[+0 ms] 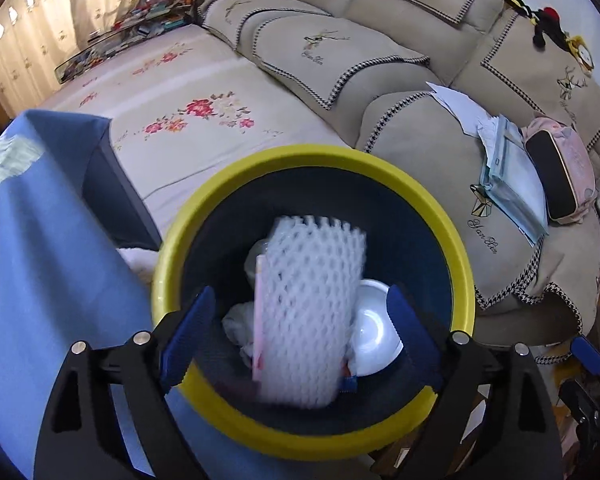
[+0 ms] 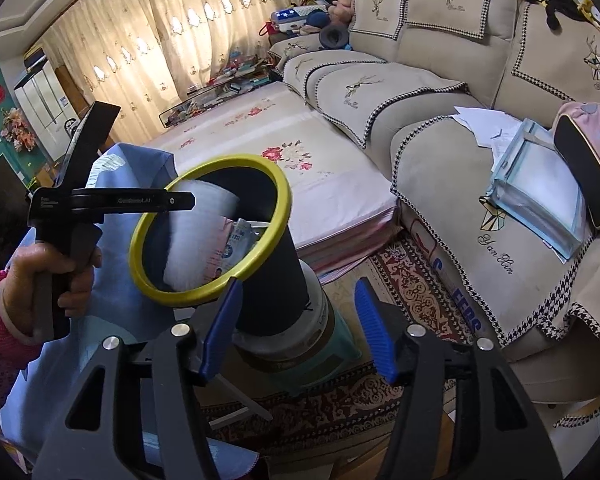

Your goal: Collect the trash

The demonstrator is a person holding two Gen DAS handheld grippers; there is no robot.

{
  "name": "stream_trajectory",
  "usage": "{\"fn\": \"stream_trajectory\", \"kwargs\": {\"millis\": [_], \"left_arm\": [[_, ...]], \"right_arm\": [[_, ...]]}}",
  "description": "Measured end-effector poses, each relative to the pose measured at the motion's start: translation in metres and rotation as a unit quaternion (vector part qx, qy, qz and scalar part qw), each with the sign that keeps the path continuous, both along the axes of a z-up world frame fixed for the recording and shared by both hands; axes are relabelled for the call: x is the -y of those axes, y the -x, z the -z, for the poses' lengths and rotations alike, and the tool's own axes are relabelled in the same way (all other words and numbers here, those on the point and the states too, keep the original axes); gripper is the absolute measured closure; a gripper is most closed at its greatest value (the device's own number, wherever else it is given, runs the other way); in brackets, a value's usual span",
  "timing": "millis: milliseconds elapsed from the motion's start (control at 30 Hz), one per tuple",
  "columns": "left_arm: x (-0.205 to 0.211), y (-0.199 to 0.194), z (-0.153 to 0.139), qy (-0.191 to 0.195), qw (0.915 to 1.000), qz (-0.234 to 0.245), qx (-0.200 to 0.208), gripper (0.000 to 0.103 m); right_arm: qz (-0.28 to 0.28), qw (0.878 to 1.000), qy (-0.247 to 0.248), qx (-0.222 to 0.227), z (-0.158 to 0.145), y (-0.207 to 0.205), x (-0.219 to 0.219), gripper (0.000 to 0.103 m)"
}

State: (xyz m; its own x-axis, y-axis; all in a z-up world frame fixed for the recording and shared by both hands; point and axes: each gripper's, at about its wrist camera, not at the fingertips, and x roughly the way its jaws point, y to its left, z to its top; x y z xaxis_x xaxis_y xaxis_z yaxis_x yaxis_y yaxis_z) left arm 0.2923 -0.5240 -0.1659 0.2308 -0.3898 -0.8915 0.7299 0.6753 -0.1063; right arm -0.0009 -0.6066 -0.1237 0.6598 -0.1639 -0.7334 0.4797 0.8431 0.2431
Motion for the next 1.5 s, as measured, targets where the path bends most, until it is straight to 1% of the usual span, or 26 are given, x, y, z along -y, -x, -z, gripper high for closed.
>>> {"fn": "stream_trajectory", "kwargs": {"millis": [67, 100, 200, 267, 333, 433, 467, 500, 533, 633, 667, 700, 733, 800, 900, 967, 1033, 1133, 1233, 1400, 1500], "left_arm": [[-0.021, 0.005, -0.012, 0.011, 0.9999, -0.006, 0.003, 0.016], [-0.032, 0.008, -0.02, 0.018, 0.9997, -0.01, 0.011, 0.016], [-0.071, 0.029, -0.053, 0.046, 0.9968, -0.024, 0.061, 0.01], [-0.1, 0.045, -0.075, 0.057, 0.993, -0.038, 0.096, 0.005], [-0.14, 0.064, -0.099, 0.072, 0.9867, -0.063, 0.132, 0.005], [-0.193, 0.091, -0.123, 0.089, 0.9776, -0.1, 0.163, 0.005], [-0.222, 0.105, -0.131, 0.096, 0.9722, -0.121, 0.176, 0.005], [-0.241, 0.114, -0.136, 0.097, 0.9681, -0.137, 0.186, 0.005], [-0.264, 0.124, -0.141, 0.091, 0.962, -0.161, 0.2, 0.005], [-0.316, 0.149, -0.153, 0.08, 0.948, -0.205, 0.231, 0.005], [-0.341, 0.162, -0.158, 0.078, 0.939, -0.23, 0.243, 0.005], [-0.358, 0.17, -0.161, 0.079, 0.9338, -0.245, 0.249, 0.005], [-0.372, 0.176, -0.163, 0.079, 0.9303, -0.256, 0.251, 0.005], [-0.411, 0.196, -0.172, 0.089, 0.9197, -0.287, 0.253, 0.005], [-0.448, 0.222, -0.182, 0.097, 0.9094, -0.31, 0.26, 0.005], [-0.469, 0.24, -0.187, 0.108, 0.9024, -0.321, 0.266, 0.005], [-0.482, 0.257, -0.19, 0.113, 0.8963, -0.328, 0.276, 0.005], [-0.49, 0.274, -0.192, 0.108, 0.8884, -0.339, 0.29, 0.005], [-0.495, 0.286, -0.191, 0.109, 0.8838, -0.346, 0.296, 0.005], [-0.49, 0.286, -0.188, 0.106, 0.8823, -0.354, 0.292, 0.005], [-0.491, 0.284, -0.186, 0.107, 0.8829, -0.357, 0.285, 0.005]], "right_arm": [[-0.005, 1.0, 0.002, 0.003, -0.002, -0.001, -0.006, 0.047], [-0.009, 1.0, 0.003, 0.004, -0.004, 0.0, -0.01, 0.047], [-0.019, 1.0, 0.006, 0.011, -0.009, 0.0, -0.021, 0.044], [-0.032, 0.999, 0.013, 0.01, -0.013, -0.001, -0.032, 0.042], [-0.044, 0.999, 0.02, 0.012, -0.016, -0.002, -0.044, 0.041], [-0.068, 0.997, 0.023, 0.018, -0.02, -0.005, -0.064, 0.037], [-0.075, 0.997, 0.025, 0.021, -0.022, -0.006, -0.071, 0.036], [-0.081, 0.996, 0.027, 0.023, -0.024, -0.007, -0.078, 0.035], [-0.088, 0.995, 0.029, 0.024, -0.026, -0.008, -0.085, 0.034], [-0.116, 0.992, 0.043, 0.038, -0.039, -0.007, -0.114, 0.023], [-0.129, 0.989, 0.05, 0.049, -0.047, -0.006, -0.126, 0.018], [-0.14, 0.987, 0.058, 0.06, -0.056, -0.004, -0.137, 0.015], [-0.148, 0.984, 0.065, 0.067, -0.062, -0.002, -0.146, 0.015], [-0.163, 0.98, 0.082, 0.079, -0.077, 0.002, -0.163, 0.011], [-0.179, 0.973, 0.11, 0.091, -0.1, 0.005, -0.185, 0.009], [-0.183, 0.969, 0.125, 0.109, -0.115, 0.012, -0.198, 0.008], [-0.181, 0.967, 0.131, 0.126, -0.124, 0.019, -0.207, 0.007], [-0.177, 0.965, 0.132, 0.141, -0.129, 0.026, -0.214, 0.007], [-0.18, 0.965, 0.129, 0.143, -0.129, 0.029, -0.219, 0.007], [-0.182, 0.964, 0.133, 0.138, -0.125, 0.029, -0.228, 0.007], [-0.184, 0.965, 0.133, 0.135, -0.122, 0.027, -0.228, 0.007]]}}
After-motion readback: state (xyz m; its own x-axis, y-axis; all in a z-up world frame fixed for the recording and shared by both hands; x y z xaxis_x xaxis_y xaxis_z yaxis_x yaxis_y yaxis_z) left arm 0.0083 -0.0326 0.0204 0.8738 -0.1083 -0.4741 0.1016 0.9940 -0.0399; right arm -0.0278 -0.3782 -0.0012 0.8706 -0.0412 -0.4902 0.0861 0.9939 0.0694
